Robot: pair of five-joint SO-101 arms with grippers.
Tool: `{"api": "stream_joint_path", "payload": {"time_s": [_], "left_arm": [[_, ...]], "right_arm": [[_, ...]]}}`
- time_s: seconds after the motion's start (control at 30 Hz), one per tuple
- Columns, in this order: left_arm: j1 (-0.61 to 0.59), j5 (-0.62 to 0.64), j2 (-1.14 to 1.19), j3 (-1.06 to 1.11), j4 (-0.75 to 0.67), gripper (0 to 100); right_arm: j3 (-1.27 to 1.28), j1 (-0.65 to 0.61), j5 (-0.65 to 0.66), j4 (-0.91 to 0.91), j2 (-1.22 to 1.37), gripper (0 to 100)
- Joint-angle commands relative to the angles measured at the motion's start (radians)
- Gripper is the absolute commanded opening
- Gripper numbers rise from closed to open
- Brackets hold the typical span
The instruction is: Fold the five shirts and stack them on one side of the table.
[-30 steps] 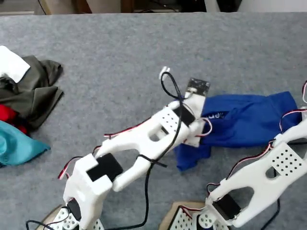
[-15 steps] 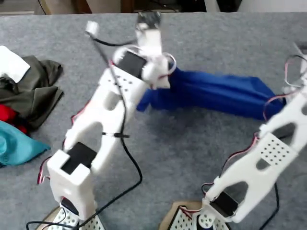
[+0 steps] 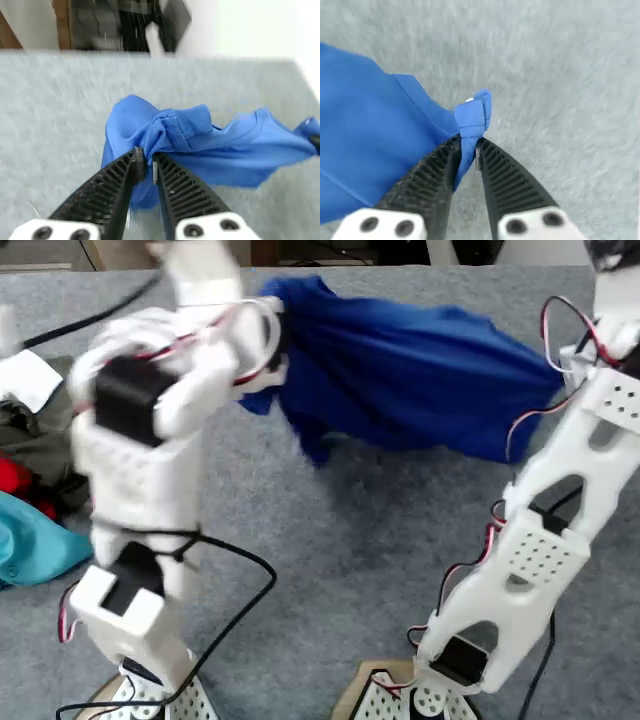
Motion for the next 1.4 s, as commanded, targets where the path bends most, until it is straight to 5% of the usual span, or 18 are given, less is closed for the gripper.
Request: {"api": "stream_joint_path", "payload": {"time_s": [0.0,0.33,0.67,0.83,1.27,1.37], "left_arm": [[-0.104,-0.021,-0.110,-0.091,0.009,2],[-0.348,-0.104,-0.308,-0.072,0.012,2],[-0.374,-0.107,-0.489,0.446,0.009,2],[-0.368,-0.103,-0.496,0.651,-0.026,2],[-0.198,-0.049,-0.297,1.321,-0.568,2],[-0.164,-0.043,-0.228,1.375,-0.631,11]], "right_arm": [[-0.041,-0.064,-0.008,0.017,-0.127,0.5],[-0.045,-0.461,-0.009,0.009,-0.122,0.5],[-0.039,-0.602,-0.011,0.015,-0.071,0.5],[0.018,-0.558,-0.011,0.017,-0.122,0.5],[0.473,-0.280,0.000,-0.026,-0.239,0.5],[0.516,-0.246,0.041,-0.041,-0.239,0.5]]}}
